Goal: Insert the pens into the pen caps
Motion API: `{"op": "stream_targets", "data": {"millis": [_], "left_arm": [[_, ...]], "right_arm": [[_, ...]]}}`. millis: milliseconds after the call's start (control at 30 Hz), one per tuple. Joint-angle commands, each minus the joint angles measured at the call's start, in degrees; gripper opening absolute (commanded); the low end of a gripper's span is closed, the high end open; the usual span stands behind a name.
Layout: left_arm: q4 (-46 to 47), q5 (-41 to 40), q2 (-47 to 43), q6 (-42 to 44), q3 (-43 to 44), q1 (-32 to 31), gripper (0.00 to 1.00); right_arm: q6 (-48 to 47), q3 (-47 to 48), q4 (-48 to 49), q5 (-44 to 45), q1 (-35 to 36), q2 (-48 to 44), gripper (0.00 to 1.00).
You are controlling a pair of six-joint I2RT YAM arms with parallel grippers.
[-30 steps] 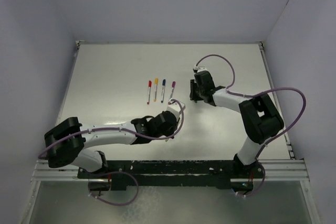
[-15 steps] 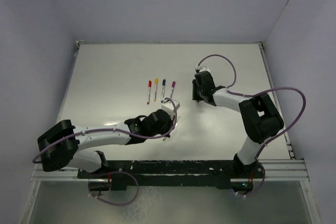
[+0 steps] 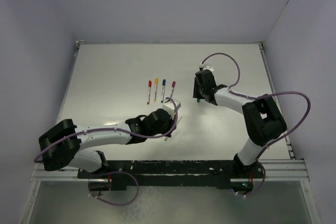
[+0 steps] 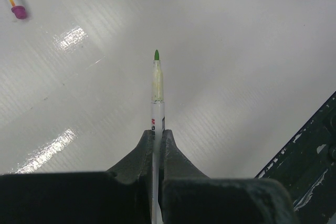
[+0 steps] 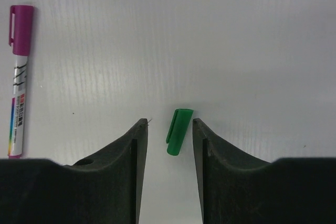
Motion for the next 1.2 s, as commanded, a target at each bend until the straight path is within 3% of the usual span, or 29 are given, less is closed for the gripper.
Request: {"op": "stream_targets", "data": {"millis": [0, 333, 733, 800, 900, 1167], "left_arm": [[3.21, 0.60, 0.01, -0.46, 0.26, 0.68, 0.00], [3.55, 0.96, 0.88, -0.56, 0.27, 0.98, 0.00], [3.83, 1.05, 0.64, -1.43, 0.13, 1.28, 0.00], [3.83, 1.05, 0.42, -1.73, 0.00, 1.34, 0.00], [3.98, 1.04, 0.39, -1.75, 0.00, 1.32, 0.00], [4.32, 2.08, 1.00, -1.27, 1.03, 1.51, 0.00]], "right_arm": [[2.87, 1.93, -1.37, 1.64, 0.37, 1.97, 0.43], [3.38, 4.04, -1.32, 1.78, 0.37, 5.31, 0.43], [3.81, 2.89, -4.24, 3.24, 1.01, 7.90, 0.25], [3.84, 2.85, -5.10, 3.98, 1.28, 8.01, 0.19], [4.09, 1.07, -6.39, 4.12, 1.43, 8.31, 0.00], [3.32, 0.68, -4.46, 0.12, 1.41, 3.11, 0.00]]}}
